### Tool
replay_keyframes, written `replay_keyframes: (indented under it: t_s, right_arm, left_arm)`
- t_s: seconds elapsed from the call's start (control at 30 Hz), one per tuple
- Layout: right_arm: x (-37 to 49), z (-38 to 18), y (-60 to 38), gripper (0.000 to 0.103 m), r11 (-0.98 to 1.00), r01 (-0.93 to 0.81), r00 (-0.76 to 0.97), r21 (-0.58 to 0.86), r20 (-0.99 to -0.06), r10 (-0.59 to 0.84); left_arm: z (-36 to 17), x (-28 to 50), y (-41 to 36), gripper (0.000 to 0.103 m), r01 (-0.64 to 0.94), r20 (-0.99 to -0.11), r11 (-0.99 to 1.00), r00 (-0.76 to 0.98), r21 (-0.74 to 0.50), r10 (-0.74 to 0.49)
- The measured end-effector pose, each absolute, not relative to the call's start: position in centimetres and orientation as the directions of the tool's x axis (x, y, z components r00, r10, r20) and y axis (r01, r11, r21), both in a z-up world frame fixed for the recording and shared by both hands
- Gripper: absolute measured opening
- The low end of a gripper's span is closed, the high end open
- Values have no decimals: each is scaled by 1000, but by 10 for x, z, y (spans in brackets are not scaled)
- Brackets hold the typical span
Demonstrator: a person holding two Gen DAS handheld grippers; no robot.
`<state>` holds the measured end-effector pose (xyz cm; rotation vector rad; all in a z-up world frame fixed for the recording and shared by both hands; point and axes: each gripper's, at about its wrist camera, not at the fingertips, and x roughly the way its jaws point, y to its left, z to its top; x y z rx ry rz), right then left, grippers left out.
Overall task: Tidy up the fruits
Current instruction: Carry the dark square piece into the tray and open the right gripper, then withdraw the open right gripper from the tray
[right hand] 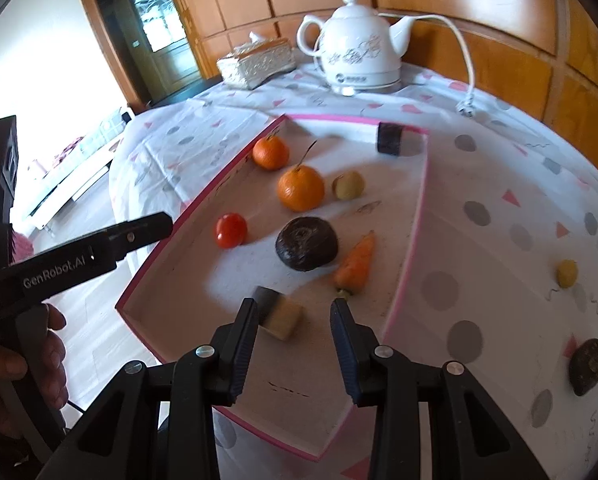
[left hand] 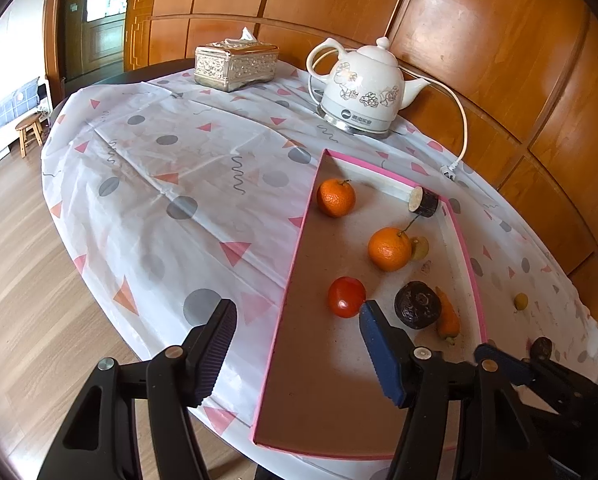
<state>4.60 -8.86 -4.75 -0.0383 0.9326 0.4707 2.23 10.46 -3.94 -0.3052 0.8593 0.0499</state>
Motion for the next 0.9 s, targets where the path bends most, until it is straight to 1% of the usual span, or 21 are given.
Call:
replay_keyframes:
  t_s: [0.2, 0.57, 0.9]
  right_arm:
    - [37, -37, -98, 38, 923, -363, 570, 128, -753, 328]
    - [31, -33, -142, 39, 970, -207, 642, 130, -730, 235]
    - [24, -32, -179, 39, 991, -79, 681, 107, -720, 133]
  left_arm:
    - [-37, 21, 101, 65, -154, -750, 959, 657, -240, -82]
    - [-33, 18, 87, 65, -107, -745, 970, 660, -219, -95]
    - [-26, 19, 61, 65, -10, -736, 985, 666, -170, -121]
